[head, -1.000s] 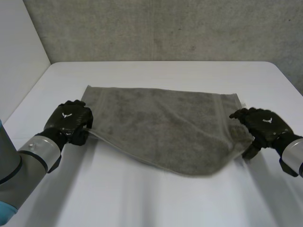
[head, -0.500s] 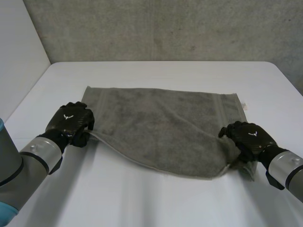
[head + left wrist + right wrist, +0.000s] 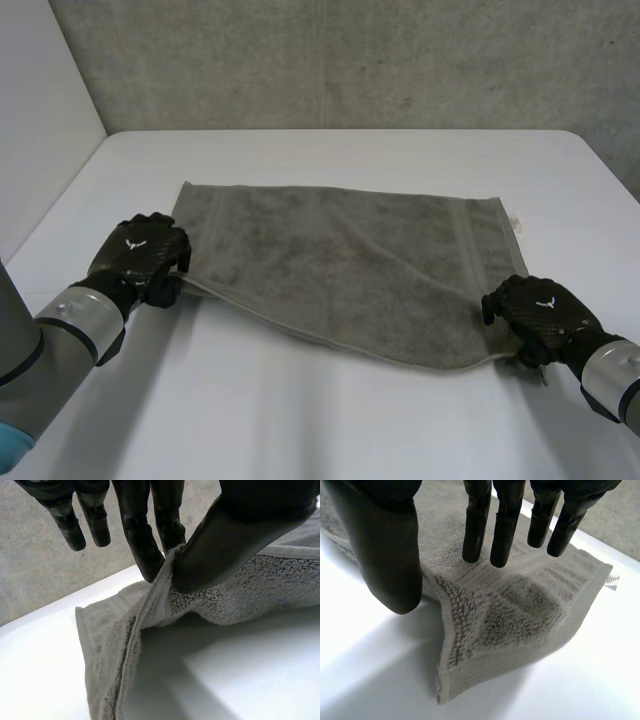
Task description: Fold the towel.
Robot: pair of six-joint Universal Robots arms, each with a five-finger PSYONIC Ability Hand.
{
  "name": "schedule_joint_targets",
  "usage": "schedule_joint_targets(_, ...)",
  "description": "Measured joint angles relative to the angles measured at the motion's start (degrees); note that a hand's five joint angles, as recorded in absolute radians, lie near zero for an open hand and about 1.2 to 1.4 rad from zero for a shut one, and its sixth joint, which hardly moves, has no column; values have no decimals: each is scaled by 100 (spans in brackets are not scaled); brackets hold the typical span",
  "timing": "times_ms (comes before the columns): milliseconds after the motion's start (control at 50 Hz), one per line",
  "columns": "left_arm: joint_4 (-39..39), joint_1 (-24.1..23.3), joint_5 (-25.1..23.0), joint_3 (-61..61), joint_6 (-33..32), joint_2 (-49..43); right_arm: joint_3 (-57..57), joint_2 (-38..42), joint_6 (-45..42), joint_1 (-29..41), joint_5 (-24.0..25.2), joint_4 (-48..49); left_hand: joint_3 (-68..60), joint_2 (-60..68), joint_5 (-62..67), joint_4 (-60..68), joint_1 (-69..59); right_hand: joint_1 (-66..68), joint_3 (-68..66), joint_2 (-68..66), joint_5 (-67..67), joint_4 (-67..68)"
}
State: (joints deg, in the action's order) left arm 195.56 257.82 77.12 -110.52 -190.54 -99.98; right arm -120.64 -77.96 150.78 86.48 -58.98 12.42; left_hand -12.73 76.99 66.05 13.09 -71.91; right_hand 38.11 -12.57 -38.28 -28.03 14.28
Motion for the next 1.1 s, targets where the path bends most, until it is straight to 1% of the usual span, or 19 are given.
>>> schedule_joint_targets(80,0,17,1,6,0,-2,-75,-7,1,-78,30,11,0,0,0,0,0,118,0,-115,-162,0)
schedule_joint_targets(120,0,36,1,8,0,-5,-98,-10,1,-122,62,16,0,0,0,0,0,596,0,-606,-603,0)
schedule_joint_targets(240,0,102,7,12,0,-12,-77,-99,6,-280,237,12,0,0,0,0,0,3430,0,-3327,-3436,0)
schedule_joint_targets(280,-2,122,10,12,0,-7,-10,-217,11,-353,301,0,0,0,0,0,0,3650,0,-3537,-3777,0)
schedule_joint_targets(420,-143,134,6,-1,0,63,339,-689,31,-639,546,-251,0,0,0,0,0,3650,0,-3538,-3786,0)
schedule_joint_targets(520,-629,79,-3,-31,0,253,791,-962,-96,-907,1019,-1090,0,0,0,0,0,3650,0,-3564,-3786,0)
schedule_joint_targets(740,-1886,-124,-45,-255,6,1171,1383,-1158,-1321,-1734,1904,-3030,0,0,0,0,0,3650,0,-3562,-3796,0)
schedule_joint_targets(820,-2193,-148,-58,-247,-9,1503,1567,-1185,-1571,-1976,2249,-3475,0,0,0,0,0,3650,0,-3562,-3796,0)
schedule_joint_targets(920,-2295,-98,-70,34,-33,1664,1872,-1155,-1697,-2068,2542,-3642,0,0,0,0,0,3651,0,-3562,-3796,0)
schedule_joint_targets(960,-2285,-84,-74,224,-43,1579,2041,-1101,-1704,-2034,2576,-3635,0,0,0,0,0,3651,0,-3562,-3797,0)
schedule_joint_targets(1020,-2266,-101,-72,619,-74,1161,2430,-803,-1692,-1827,2516,-3585,0,0,0,0,0,3651,0,-3562,-3797,0)
schedule_joint_targets(1060,-2263,-117,-70,843,-89,866,2710,-531,-1682,-1635,2402,-3557,0,0,0,0,0,3651,0,-3562,-3797,0)
schedule_joint_targets(1100,-2268,-144,-66,1194,-109,397,3115,-126,-1672,-1336,2180,-3531,0,0,0,0,0,3651,0,-3562,-3798,0)
